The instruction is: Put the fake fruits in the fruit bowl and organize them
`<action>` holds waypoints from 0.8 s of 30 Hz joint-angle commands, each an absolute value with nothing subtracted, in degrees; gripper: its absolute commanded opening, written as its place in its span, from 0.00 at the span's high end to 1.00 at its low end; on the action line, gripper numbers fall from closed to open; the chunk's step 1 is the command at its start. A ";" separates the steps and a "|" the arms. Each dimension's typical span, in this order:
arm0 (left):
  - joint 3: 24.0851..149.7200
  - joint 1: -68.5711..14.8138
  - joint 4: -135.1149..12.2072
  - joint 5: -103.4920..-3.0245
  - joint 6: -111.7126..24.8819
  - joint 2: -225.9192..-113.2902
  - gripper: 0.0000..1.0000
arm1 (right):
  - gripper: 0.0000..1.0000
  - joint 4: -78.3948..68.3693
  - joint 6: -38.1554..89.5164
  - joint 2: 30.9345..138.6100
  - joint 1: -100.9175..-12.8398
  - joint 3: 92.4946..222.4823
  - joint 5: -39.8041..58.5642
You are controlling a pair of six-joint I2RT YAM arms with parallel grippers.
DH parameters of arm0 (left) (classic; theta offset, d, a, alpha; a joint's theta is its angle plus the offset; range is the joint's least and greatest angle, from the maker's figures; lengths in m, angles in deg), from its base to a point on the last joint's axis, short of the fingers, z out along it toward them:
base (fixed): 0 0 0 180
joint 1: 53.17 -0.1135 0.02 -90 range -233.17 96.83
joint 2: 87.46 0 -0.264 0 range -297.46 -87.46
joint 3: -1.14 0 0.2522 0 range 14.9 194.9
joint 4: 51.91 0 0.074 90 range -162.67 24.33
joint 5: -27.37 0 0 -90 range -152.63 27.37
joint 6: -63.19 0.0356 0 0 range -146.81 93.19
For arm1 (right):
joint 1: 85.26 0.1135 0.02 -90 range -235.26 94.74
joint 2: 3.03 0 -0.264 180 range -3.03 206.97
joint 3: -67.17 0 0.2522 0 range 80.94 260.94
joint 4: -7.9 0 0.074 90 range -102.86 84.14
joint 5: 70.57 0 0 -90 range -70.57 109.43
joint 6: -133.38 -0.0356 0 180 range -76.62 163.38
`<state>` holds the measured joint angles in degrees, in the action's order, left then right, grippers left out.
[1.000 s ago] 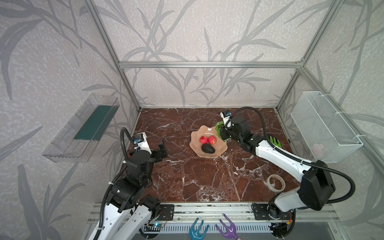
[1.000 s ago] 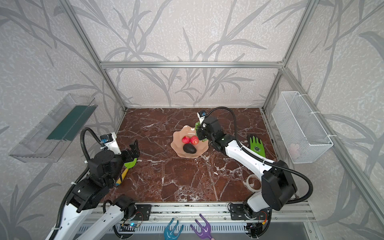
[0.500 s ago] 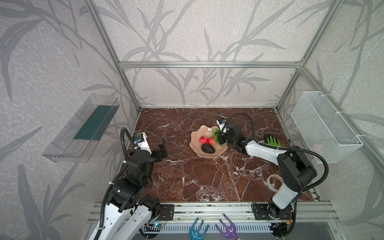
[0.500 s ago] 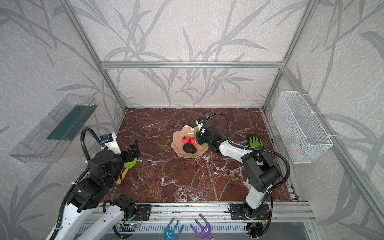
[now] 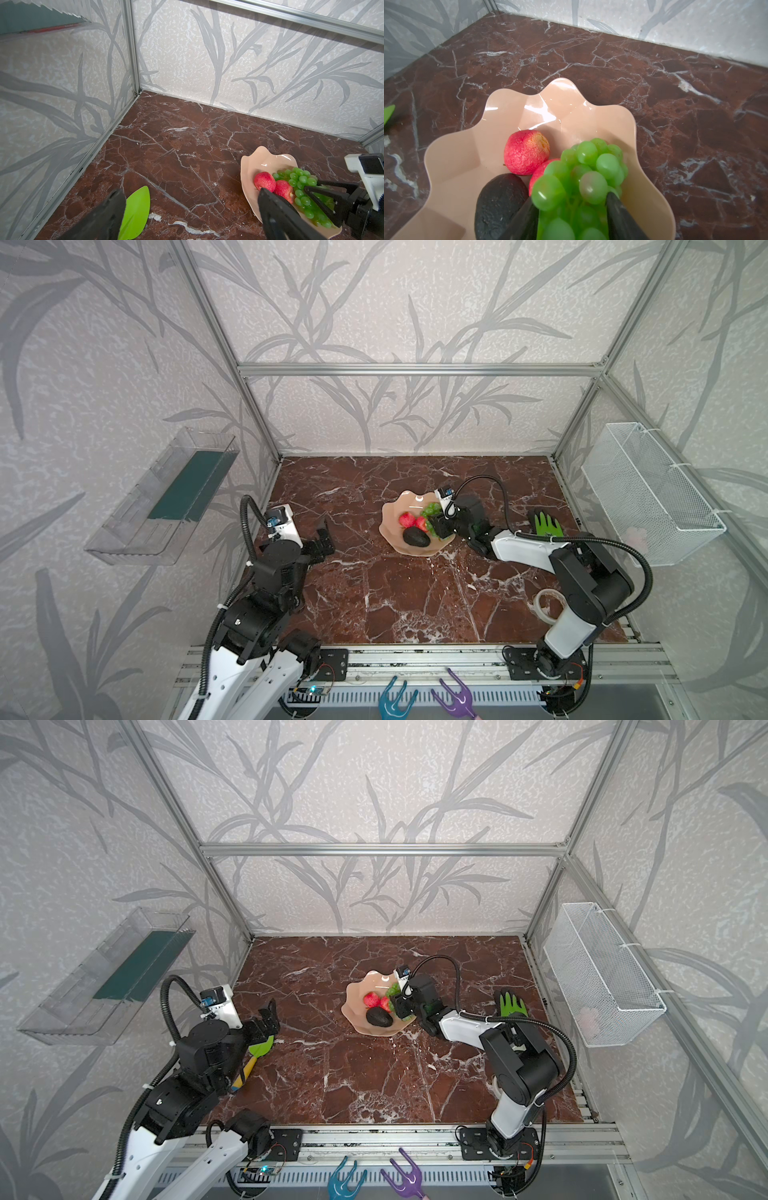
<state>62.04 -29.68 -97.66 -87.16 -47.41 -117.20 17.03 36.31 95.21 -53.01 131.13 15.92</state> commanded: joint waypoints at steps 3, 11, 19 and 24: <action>61.03 -29.97 -95.31 -88.29 -49.11 -118.21 0.00 | 0.30 20.07 34.75 94.17 -53.11 131.50 15.65; 53.06 -29.97 -78.13 -89.35 -52.49 -125.13 0.00 | 0.01 14.91 37.05 82.62 -53.20 131.11 17.69; 42.09 -30.29 -49.03 -102.62 -37.73 -139.28 0.00 | 0.01 8.94 37.38 63.09 -58.19 117.62 24.44; 36.02 -32.13 -29.77 -106.10 -27.88 -147.96 0.00 | 0.01 7.89 38.18 54.03 -65.80 110.21 30.49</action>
